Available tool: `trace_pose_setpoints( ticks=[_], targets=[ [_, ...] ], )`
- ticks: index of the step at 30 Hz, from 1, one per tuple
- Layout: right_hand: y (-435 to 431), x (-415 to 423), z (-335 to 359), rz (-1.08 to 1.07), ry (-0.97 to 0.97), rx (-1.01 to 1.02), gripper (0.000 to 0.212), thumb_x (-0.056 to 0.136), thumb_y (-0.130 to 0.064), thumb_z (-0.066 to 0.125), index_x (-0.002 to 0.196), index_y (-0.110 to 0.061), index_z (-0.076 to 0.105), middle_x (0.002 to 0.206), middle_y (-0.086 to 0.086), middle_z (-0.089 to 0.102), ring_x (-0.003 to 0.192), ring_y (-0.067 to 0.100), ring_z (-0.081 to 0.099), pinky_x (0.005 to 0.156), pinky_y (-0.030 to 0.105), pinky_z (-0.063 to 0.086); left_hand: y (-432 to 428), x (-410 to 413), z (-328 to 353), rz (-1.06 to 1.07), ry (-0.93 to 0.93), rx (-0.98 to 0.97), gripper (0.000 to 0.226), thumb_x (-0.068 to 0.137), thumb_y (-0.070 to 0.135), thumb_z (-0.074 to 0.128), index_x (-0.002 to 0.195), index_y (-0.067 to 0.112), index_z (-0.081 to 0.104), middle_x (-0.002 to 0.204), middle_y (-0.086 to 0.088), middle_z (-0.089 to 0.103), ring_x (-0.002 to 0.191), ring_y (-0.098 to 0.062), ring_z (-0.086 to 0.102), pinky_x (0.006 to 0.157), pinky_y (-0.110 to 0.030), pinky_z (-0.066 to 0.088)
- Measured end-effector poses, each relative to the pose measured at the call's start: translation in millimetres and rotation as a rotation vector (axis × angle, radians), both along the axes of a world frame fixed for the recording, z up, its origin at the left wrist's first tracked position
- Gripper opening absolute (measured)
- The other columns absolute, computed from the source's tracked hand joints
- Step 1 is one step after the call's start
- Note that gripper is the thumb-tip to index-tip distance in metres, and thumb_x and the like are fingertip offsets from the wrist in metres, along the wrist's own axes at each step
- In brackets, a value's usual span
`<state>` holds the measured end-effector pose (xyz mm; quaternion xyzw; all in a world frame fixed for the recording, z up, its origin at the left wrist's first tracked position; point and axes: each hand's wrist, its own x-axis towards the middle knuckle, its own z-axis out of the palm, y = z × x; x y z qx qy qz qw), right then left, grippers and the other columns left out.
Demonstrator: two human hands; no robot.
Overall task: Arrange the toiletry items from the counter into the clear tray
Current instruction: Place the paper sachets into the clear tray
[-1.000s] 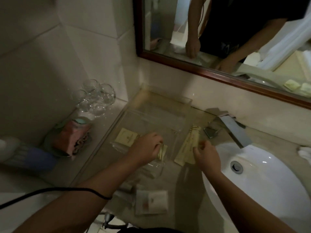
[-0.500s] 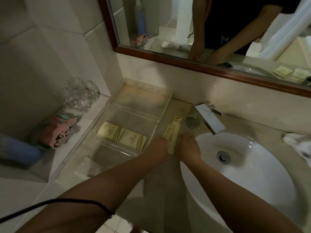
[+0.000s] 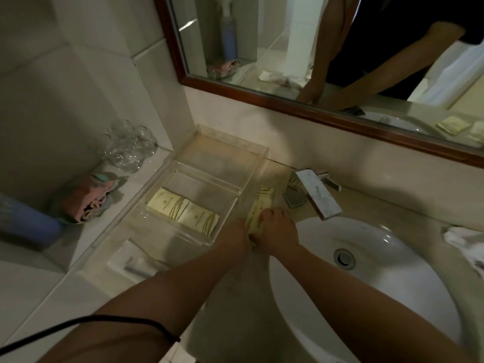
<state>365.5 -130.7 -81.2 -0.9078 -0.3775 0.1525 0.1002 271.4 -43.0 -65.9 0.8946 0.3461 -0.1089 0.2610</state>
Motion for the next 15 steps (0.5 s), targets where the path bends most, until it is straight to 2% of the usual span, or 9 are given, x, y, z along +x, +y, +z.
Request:
trace_pose_setpoints(
  ticks=[3,6,9,13,15],
  targets=[
    [4,-6,0,-0.101,-0.038,0.025,0.049,0.077,-0.042,0.07,0.112,-0.014,0.05,0.116,0.01,0.055,0.107,0.029,0.053,0.082,0.036,0.048,3,1,6,0.035,0.044,-0.055,0.032,0.092,0.023,0.052,0.116,0.002,0.057,0.12,-0.014,0.061,0.111,-0.028,0.059,0.092,-0.035,0.045],
    [7,-8,3,-0.295,0.117,0.081,0.049,0.077,-0.023,0.07,0.116,-0.011,0.044,0.113,0.01,0.058,0.103,0.029,0.059,0.076,0.035,0.048,7,1,0,0.011,0.118,-0.08,0.03,0.091,0.02,0.053,0.11,0.0,0.064,0.118,-0.017,0.064,0.11,-0.028,0.061,0.089,-0.032,0.045],
    [7,-7,8,-0.397,0.269,0.101,0.053,0.073,-0.024,0.072,0.117,-0.011,0.045,0.108,0.009,0.06,0.098,0.03,0.064,0.072,0.035,0.046,4,5,1,-0.008,0.111,-0.061,0.027,0.09,0.02,0.056,0.107,0.001,0.066,0.113,-0.016,0.066,0.108,-0.028,0.062,0.089,-0.033,0.047],
    [0,-5,11,-0.387,0.375,0.07,0.024,0.084,-0.031,0.06,0.102,-0.015,0.059,0.098,0.005,0.064,0.094,0.027,0.065,0.077,0.036,0.051,-2,14,4,-0.008,0.098,0.003,0.029,0.091,0.027,0.054,0.105,0.005,0.066,0.109,-0.014,0.068,0.103,-0.028,0.064,0.088,-0.036,0.052],
    [-9,-5,7,-0.342,0.442,0.089,0.022,0.09,-0.029,0.053,0.101,-0.014,0.065,0.101,0.006,0.066,0.098,0.026,0.064,0.08,0.033,0.049,-4,15,3,0.011,0.098,0.008,0.031,0.088,0.032,0.055,0.103,0.008,0.066,0.108,-0.013,0.068,0.1,-0.027,0.065,0.085,-0.036,0.053]
  ],
)
